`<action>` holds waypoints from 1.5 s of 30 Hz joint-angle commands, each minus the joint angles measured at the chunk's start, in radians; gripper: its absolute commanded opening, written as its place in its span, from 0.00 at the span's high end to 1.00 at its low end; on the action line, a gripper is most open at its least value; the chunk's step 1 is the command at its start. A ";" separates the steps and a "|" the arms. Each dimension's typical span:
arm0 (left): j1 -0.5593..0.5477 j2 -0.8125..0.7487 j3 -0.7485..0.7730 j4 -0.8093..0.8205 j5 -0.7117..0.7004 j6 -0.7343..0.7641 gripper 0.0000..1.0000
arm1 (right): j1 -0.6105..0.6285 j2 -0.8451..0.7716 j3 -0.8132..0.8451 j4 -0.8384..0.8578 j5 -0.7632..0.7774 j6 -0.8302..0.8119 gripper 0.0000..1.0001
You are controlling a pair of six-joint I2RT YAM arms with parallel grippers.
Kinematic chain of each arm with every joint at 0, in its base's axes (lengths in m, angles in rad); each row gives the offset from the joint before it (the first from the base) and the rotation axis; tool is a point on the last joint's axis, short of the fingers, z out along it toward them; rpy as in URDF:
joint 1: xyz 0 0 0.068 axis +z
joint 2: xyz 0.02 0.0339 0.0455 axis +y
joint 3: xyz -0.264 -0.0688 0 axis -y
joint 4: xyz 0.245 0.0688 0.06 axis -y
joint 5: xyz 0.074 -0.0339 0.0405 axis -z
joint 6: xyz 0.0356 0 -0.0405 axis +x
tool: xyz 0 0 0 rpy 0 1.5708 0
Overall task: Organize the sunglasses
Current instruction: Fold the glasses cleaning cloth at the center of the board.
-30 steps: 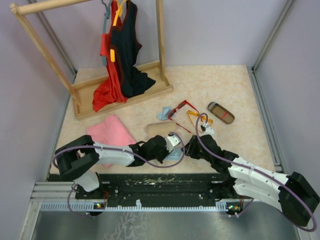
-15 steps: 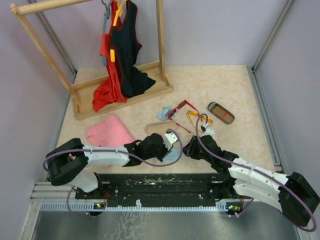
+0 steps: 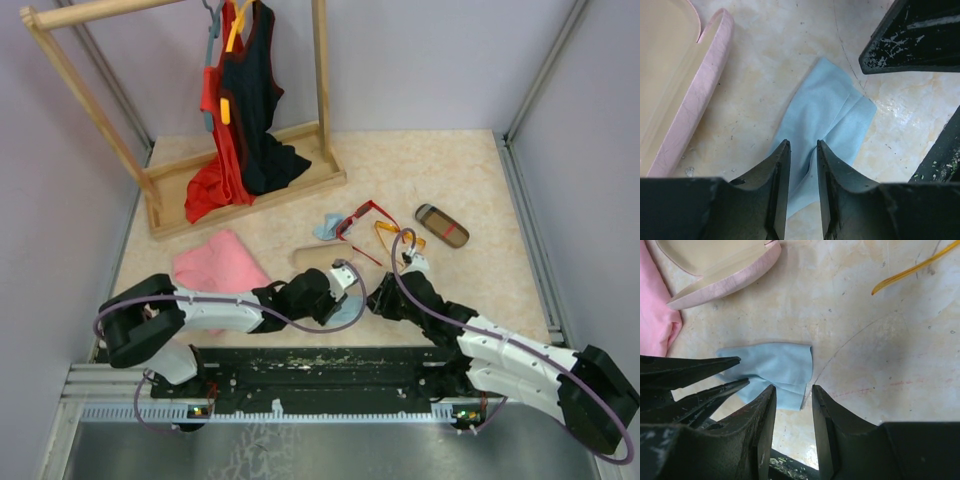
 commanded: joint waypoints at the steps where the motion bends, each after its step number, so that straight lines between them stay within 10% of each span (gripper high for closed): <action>1: 0.011 -0.043 -0.011 -0.001 -0.060 -0.099 0.65 | -0.006 0.013 0.033 -0.017 0.012 -0.035 0.64; 12: 0.025 -0.319 -0.087 -0.387 -0.292 -0.619 0.32 | -0.006 0.053 0.040 0.013 0.002 -0.047 0.65; 21: 0.036 -0.356 -0.208 -0.196 -0.224 -0.649 0.17 | -0.005 0.050 0.040 0.026 -0.016 -0.046 0.65; 45: 0.057 -0.261 -0.268 0.000 -0.008 -0.551 0.41 | -0.006 0.052 0.040 0.036 -0.019 -0.046 0.65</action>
